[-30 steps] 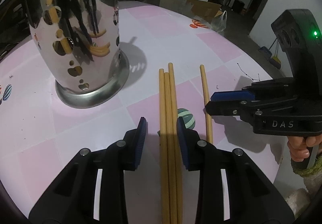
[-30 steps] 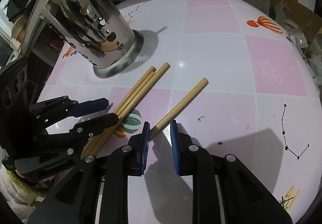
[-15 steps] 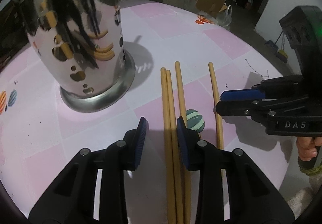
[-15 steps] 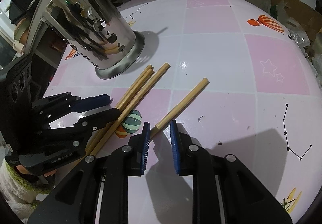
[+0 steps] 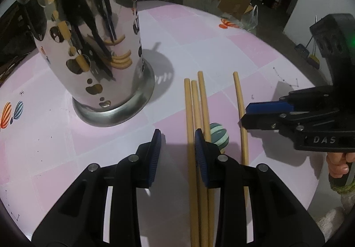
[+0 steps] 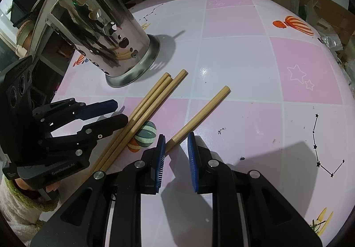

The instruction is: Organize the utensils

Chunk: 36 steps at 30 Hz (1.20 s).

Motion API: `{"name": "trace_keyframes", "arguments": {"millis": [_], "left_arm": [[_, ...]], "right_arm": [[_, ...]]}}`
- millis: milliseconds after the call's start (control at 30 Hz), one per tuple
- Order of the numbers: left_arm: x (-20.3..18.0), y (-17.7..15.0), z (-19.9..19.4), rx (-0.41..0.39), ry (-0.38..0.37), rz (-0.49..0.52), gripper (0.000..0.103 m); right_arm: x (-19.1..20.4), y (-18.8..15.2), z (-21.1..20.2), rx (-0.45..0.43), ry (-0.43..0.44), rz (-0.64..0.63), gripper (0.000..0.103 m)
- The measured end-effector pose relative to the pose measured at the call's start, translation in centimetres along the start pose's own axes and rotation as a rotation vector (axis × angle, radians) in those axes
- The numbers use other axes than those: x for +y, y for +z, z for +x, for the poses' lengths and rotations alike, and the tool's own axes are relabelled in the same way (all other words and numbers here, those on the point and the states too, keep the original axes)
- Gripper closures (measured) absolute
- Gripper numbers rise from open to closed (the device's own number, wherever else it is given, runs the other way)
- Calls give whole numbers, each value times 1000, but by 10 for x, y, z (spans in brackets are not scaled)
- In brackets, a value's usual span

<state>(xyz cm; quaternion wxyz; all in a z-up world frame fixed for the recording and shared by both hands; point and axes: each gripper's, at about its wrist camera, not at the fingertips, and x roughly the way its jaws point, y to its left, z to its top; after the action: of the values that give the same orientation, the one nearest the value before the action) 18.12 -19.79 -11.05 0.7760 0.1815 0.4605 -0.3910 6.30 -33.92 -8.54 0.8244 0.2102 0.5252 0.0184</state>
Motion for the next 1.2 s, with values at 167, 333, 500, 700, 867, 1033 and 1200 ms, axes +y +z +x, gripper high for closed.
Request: {"name": "trace_keyframes", "arguments": {"millis": [167, 333, 500, 700, 867, 1033, 1200], "left_arm": [[-4, -2, 4, 6, 12, 14, 73], [-9, 3, 7, 9, 47, 45, 73], [-11, 1, 6, 2, 61, 75, 77], [1, -7, -2, 6, 59, 55, 97], [15, -22, -13, 11, 43, -12, 97], [29, -42, -27, 7, 24, -98, 97], [38, -55, -35, -1, 5, -146, 97]], "right_arm": [[0, 0, 0, 1, 0, -1, 83], [0, 0, 1, 1, -1, -1, 83], [0, 1, 1, 6, 1, -4, 83], [4, 8, 4, 38, -7, -44, 83], [11, 18, 11, 85, -14, -125, 81], [23, 26, 18, 112, -42, -197, 77], [19, 29, 18, 120, -51, -132, 65]]}}
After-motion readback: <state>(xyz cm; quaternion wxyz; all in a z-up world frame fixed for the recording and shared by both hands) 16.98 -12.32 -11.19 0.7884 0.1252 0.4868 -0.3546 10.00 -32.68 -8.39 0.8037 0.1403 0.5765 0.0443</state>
